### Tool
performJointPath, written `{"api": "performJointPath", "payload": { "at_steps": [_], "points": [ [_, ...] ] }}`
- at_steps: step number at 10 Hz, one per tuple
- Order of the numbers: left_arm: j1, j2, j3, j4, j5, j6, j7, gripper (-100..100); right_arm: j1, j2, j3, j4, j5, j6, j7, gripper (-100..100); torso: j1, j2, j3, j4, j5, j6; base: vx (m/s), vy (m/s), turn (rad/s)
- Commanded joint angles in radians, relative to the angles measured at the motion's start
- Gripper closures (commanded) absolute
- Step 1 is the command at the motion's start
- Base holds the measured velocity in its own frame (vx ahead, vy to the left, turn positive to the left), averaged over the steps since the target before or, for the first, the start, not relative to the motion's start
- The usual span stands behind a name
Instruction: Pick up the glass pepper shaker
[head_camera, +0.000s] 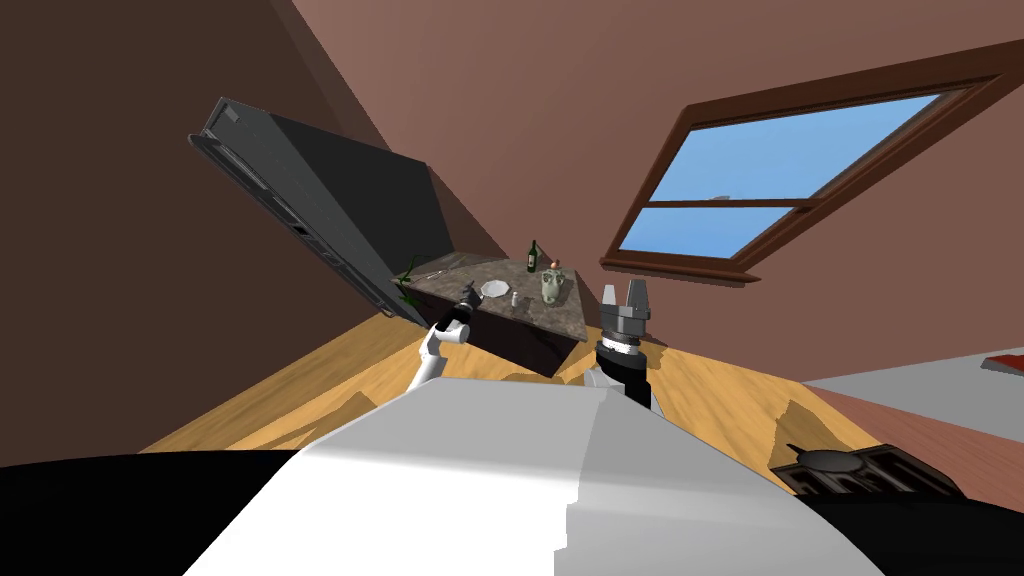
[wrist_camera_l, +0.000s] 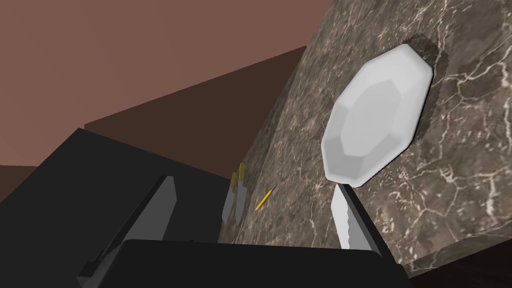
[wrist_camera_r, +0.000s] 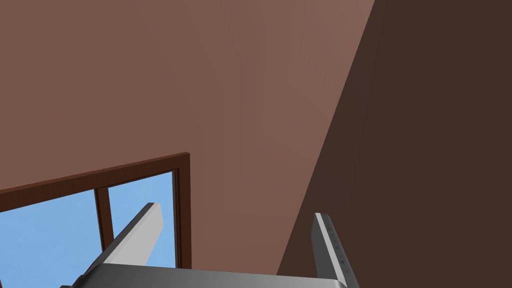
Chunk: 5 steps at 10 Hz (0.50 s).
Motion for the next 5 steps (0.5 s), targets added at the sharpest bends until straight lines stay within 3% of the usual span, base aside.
{"api": "performJointPath", "payload": {
  "at_steps": [1, 2, 3, 4, 5],
  "points": [
    [-0.047, 0.010, 0.004, 0.050, 0.014, 0.050, 0.019, -100, 0.000, 0.000, 0.000, 0.000, 0.000, 0.000, 0.000, 0, 0.000, 0.000, 0.000, 0.000, 0.000, 0.000, -0.003, 0.023, 0.013],
    [-0.047, 0.010, 0.004, 0.054, 0.014, 0.053, 0.019, -100, 0.000, 0.000, 0.000, 0.000, 0.000, 0.000, 0.000, 0, 0.000, 0.000, 0.000, 0.000, 0.000, 0.000, 0.001, 0.008, -0.005],
    [-0.091, 0.017, 0.005, 0.092, 0.035, 0.101, 0.049, -100, 0.000, 0.000, 0.000, 0.000, 0.000, 0.000, 0.000, 0, -0.001, 0.000, 0.000, 0.000, 0.000, 0.000, -0.002, 0.016, 0.029],
    [-0.095, 0.017, 0.005, 0.103, 0.035, 0.117, 0.049, -100, 0.000, 0.000, 0.000, 0.000, 0.000, 0.000, 0.000, 0, -0.001, 0.000, 0.000, 0.000, 0.000, 0.000, -0.001, 0.017, 0.011],
    [-0.132, 0.022, 0.006, 0.136, 0.056, 0.153, 0.079, -100, 0.000, 0.000, 0.000, 0.000, 0.000, 0.000, 0.000, 0, -0.001, 0.000, 0.000, 0.000, 0.000, 0.000, -0.002, 0.019, 0.020]
  ]
}}
